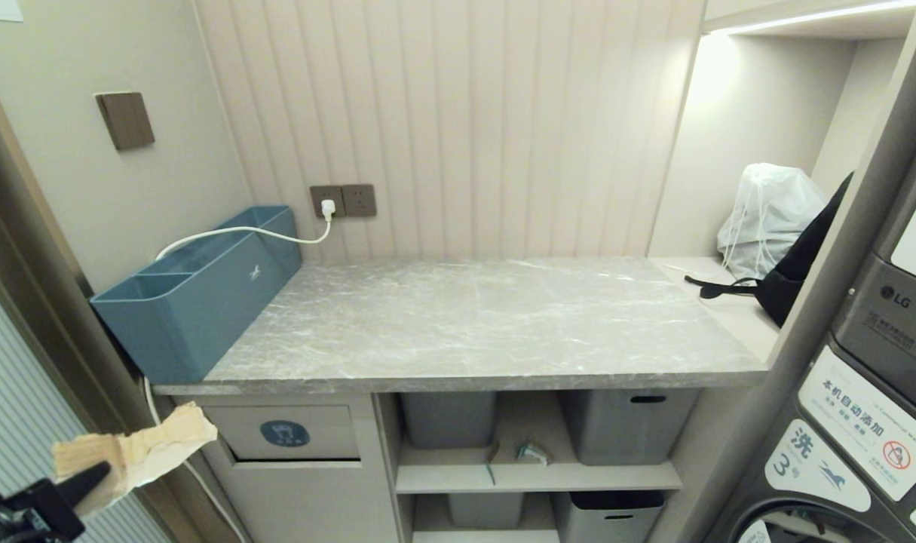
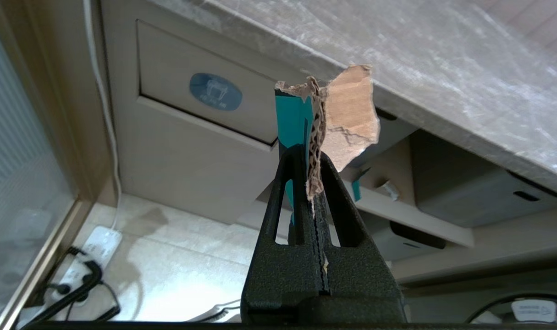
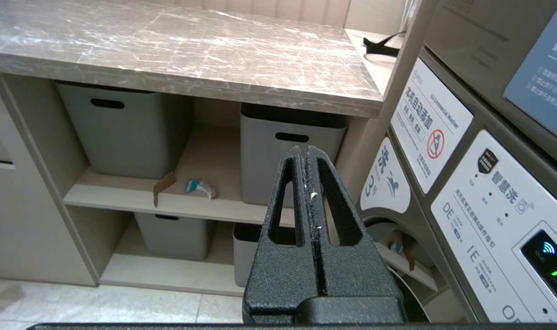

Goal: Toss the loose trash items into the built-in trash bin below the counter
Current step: Put the garbage in the trash can

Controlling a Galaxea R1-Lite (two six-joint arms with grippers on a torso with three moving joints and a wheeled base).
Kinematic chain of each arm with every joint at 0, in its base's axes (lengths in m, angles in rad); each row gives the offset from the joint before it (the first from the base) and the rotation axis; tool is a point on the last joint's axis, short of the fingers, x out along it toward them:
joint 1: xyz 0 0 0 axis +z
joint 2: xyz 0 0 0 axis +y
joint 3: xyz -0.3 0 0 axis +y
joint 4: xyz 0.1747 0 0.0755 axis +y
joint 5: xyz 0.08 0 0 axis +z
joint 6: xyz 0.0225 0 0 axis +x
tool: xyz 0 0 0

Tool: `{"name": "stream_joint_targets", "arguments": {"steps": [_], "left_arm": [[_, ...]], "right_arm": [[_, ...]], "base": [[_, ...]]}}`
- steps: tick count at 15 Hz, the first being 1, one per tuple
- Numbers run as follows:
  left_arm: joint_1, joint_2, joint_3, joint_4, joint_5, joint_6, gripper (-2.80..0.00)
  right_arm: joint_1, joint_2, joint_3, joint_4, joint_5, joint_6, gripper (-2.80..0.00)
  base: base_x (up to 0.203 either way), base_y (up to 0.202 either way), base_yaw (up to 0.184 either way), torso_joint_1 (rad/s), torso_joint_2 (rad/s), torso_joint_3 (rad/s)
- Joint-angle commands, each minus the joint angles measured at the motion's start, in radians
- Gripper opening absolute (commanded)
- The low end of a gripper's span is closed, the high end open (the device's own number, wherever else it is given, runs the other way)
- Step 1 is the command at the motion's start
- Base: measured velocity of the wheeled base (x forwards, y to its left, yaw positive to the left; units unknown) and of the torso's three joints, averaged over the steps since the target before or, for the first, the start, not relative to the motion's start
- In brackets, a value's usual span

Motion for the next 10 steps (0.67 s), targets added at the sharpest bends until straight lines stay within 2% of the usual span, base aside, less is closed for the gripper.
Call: {"name": "stream_joint_targets", "arguments": {"steps": [1, 4, 6, 10], "left_arm": [[0.012, 0.010, 0.013, -0.005, -0.004, 0.009, -2.80], [0.008, 0.015, 0.001, -0.002, -0.015, 0.043, -2.80], [0.007, 0.020, -0.004, 0.007, -0.039, 0.083, -2.80], [0.007, 0.033, -0.008, 0.007, -0.044, 0.090, -2.80]], "right_arm": [[0.000, 0.002, 0.000, 0.001, -0.002, 0.006, -2.80], [0.000, 0.002, 0.000, -0.002, -0.001, 0.029, -2.80], [0.000, 0.002, 0.000, -0.002, -0.002, 0.034, -2.80], [0.000, 0.002, 0.000, -0.002, -0.002, 0.042, -2.80]], "base": [[0.000, 0.000, 0.000, 0.000, 0.00, 0.000], [0.000, 0.000, 0.000, -0.019, 0.04, 0.029], [0.000, 0.000, 0.000, -0.138, 0.31, 0.164], [0.000, 0.000, 0.000, -0.165, 0.36, 0.188]]}}
